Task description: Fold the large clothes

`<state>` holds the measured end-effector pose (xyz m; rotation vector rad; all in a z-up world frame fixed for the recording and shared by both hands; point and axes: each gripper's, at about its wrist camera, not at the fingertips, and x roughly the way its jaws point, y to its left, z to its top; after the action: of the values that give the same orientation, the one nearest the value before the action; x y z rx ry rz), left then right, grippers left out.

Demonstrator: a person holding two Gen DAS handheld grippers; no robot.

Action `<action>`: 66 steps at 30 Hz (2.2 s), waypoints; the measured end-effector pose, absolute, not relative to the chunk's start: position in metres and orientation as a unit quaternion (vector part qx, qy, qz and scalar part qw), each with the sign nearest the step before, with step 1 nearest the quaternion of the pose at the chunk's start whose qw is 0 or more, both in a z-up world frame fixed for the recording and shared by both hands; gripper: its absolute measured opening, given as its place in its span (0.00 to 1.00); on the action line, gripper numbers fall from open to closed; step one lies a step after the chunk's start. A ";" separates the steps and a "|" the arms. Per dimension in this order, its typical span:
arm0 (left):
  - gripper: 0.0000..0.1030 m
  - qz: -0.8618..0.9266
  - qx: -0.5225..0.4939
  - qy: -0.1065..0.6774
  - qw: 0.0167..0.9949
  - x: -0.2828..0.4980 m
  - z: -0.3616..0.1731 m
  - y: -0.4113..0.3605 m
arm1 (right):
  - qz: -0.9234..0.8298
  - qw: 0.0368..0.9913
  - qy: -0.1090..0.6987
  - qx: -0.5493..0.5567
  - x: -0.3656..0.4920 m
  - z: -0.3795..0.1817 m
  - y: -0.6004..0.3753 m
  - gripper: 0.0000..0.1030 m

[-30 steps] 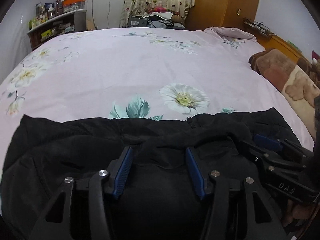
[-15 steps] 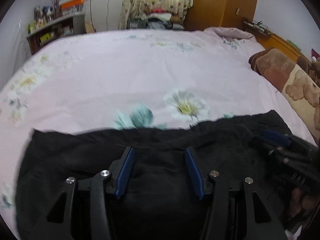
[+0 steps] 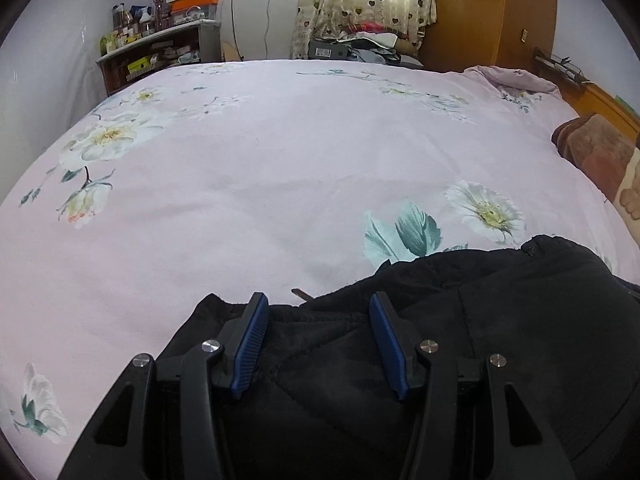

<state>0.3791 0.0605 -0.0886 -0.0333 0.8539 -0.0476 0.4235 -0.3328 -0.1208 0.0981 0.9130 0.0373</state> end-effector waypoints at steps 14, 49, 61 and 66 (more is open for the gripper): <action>0.55 -0.012 0.002 0.428 0.904 0.381 -0.087 0.056 | 0.006 0.897 0.439 0.040 0.421 -0.127 -0.335 0.51; 0.54 -0.030 -0.038 0.372 0.927 0.208 -0.021 0.109 | -0.013 0.905 0.425 0.005 0.269 -0.041 -0.335 0.41; 0.50 0.002 -0.067 0.430 0.900 0.206 -0.071 0.116 | 0.000 0.878 0.479 -0.005 0.267 -0.085 -0.327 0.41; 0.50 0.002 -0.064 0.433 0.899 0.205 -0.067 0.117 | 0.000 0.878 0.479 -0.007 0.264 -0.084 -0.328 0.41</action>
<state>0.2054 0.1170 -0.0675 -0.1317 0.8963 0.0032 0.2645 -0.3278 -0.0840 -0.0156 1.0001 -0.0009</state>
